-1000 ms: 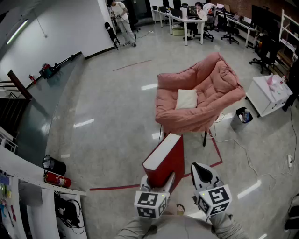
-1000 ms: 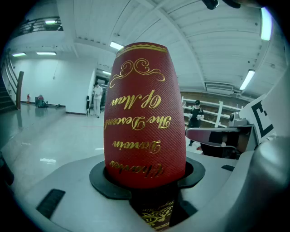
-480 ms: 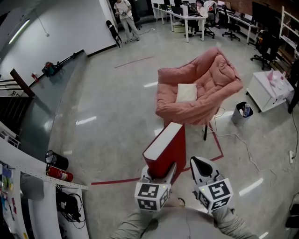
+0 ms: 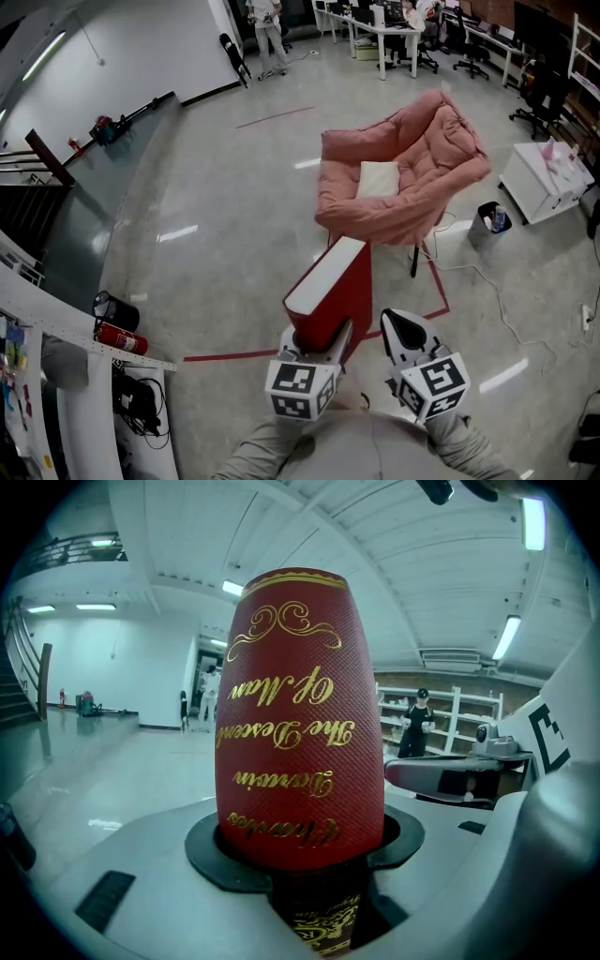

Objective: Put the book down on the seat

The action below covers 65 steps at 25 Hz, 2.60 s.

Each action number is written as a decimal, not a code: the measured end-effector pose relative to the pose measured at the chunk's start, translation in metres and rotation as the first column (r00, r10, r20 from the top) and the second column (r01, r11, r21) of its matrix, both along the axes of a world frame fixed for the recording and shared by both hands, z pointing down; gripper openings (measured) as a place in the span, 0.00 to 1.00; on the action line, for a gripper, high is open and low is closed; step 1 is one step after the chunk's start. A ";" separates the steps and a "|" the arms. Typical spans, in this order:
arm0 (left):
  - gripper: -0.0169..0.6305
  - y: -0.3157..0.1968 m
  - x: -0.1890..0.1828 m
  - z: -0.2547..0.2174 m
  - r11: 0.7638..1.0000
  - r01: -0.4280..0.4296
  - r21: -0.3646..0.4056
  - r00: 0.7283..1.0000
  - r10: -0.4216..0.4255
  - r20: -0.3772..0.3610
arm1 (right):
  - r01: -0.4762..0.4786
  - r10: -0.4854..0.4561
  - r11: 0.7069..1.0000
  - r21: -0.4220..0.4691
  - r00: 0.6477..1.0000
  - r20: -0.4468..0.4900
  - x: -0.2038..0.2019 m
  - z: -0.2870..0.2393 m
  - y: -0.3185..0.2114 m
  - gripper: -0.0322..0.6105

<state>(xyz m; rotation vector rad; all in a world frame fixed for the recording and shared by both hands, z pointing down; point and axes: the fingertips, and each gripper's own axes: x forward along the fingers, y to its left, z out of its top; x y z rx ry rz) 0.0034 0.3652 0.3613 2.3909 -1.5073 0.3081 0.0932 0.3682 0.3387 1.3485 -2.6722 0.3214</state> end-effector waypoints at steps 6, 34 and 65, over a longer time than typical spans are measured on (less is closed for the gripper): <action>0.41 -0.006 -0.008 0.004 1.000 0.020 -0.008 1.000 -0.020 -0.001 | 0.013 -0.013 1.000 -0.011 1.000 -0.004 -0.004 0.005 -0.003 0.05; 0.41 -0.175 -0.060 0.016 0.999 -0.016 -0.032 0.999 0.015 -0.035 | -0.023 0.021 0.999 -0.026 0.998 -0.061 -0.054 0.009 -0.173 0.05; 0.41 -0.361 -0.132 0.027 0.990 -0.134 -0.048 0.989 0.131 -0.063 | -0.123 0.117 0.991 -0.051 0.987 -0.110 -0.127 0.020 -0.347 0.05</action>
